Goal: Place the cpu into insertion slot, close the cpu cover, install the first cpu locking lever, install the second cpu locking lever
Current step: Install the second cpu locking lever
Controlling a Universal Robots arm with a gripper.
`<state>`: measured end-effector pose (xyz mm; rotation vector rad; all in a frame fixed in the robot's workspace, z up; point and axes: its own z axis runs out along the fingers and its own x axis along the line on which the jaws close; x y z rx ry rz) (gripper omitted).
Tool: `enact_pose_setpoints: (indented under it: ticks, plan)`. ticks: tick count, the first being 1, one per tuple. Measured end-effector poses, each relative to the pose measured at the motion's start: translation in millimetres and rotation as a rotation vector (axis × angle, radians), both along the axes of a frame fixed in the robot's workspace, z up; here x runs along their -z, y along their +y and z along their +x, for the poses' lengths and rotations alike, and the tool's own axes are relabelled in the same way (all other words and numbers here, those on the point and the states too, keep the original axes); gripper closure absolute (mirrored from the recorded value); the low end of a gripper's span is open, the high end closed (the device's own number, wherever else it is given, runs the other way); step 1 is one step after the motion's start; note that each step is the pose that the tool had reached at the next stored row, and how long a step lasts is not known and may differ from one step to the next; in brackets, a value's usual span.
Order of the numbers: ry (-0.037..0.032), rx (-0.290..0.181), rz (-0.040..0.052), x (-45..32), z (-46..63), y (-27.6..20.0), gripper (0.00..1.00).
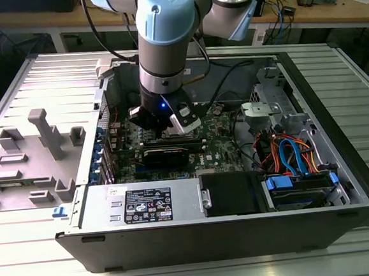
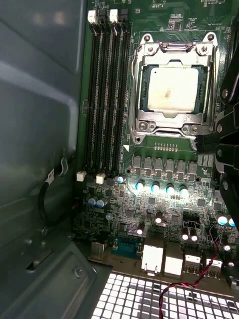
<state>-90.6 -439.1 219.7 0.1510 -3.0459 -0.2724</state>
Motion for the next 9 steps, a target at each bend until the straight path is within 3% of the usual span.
enact_pose_setpoints:
  ticks: [9]
  plan:
    - [0.0,0.0,-0.0001,-1.3,0.0,0.0,0.89]
